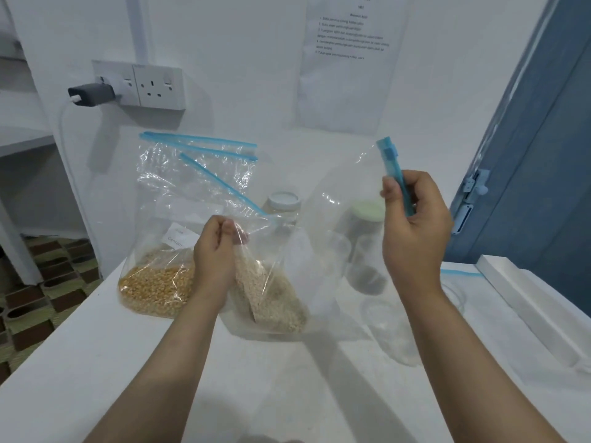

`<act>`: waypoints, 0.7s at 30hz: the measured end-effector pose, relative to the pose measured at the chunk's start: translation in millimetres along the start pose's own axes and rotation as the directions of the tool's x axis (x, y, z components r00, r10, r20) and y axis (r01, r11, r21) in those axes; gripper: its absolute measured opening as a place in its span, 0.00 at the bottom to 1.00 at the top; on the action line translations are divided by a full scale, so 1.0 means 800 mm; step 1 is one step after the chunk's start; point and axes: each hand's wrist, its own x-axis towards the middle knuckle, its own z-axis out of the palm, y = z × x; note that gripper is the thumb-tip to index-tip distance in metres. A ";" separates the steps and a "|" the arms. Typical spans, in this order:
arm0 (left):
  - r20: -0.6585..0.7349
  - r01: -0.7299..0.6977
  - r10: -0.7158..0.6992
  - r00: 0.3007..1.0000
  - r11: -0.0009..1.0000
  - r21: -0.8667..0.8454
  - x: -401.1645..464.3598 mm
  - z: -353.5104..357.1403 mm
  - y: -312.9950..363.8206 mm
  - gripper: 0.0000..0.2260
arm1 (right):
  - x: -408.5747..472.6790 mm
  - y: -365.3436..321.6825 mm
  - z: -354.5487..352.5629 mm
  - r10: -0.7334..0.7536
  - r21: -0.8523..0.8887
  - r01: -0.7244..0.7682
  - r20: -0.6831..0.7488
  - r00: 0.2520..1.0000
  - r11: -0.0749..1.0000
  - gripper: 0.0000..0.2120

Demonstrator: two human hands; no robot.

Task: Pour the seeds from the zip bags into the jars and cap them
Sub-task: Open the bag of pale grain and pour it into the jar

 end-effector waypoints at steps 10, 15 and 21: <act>-0.201 -0.027 -0.027 0.979 0.965 -0.259 0.068 0.043 0.087 0.12 | 0.082 -0.021 -0.013 -0.203 -0.025 0.202 -0.009 0.979 0.979 0.08; -0.273 -0.030 -0.063 0.960 0.946 -0.323 0.088 0.061 0.130 0.12 | 0.116 -0.012 -0.030 -0.143 -0.019 0.142 -0.014 0.990 0.990 0.09; -0.279 -0.004 -0.089 0.956 0.948 -0.319 0.103 0.077 0.153 0.09 | 0.139 0.002 -0.050 -0.076 0.010 0.076 0.004 0.997 0.997 0.10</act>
